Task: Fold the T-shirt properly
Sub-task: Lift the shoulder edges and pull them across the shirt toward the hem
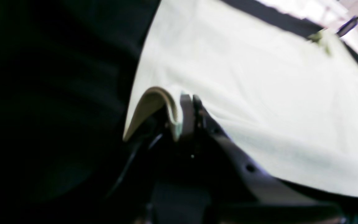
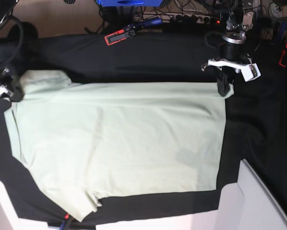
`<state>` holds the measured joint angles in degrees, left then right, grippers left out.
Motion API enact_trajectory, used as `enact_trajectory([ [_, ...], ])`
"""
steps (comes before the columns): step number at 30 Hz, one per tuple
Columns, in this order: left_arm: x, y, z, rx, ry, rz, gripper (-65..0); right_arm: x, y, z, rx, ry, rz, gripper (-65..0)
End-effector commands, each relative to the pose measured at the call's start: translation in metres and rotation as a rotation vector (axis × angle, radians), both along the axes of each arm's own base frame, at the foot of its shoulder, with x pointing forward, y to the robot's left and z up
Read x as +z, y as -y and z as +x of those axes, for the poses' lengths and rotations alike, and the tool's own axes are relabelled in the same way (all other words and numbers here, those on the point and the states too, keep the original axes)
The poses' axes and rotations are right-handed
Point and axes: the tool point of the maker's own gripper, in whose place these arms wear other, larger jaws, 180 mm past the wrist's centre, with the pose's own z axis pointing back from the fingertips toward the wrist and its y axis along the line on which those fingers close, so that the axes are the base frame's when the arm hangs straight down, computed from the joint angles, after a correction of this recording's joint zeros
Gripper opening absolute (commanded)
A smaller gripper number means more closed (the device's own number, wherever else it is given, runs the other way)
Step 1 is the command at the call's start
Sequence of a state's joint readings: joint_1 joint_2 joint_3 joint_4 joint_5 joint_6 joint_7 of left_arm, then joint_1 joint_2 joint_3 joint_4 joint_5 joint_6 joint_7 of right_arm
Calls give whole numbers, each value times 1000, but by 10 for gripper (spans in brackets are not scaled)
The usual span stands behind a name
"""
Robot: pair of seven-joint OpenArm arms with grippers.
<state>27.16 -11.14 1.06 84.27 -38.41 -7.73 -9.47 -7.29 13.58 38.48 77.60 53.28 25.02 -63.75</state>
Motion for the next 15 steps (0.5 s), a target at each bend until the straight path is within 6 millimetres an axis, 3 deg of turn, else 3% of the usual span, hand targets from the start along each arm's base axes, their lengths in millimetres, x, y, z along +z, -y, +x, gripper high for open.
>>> enact_trajectory([
  [1, 13, -6, 6, 10, 48, 15, -650, 14, 10, 11, -8, 53, -23, -649],
  [15, 22, -1, 10, -12, 55, 12, -650, 9, 3, 18, 28, 17, 8, -649],
])
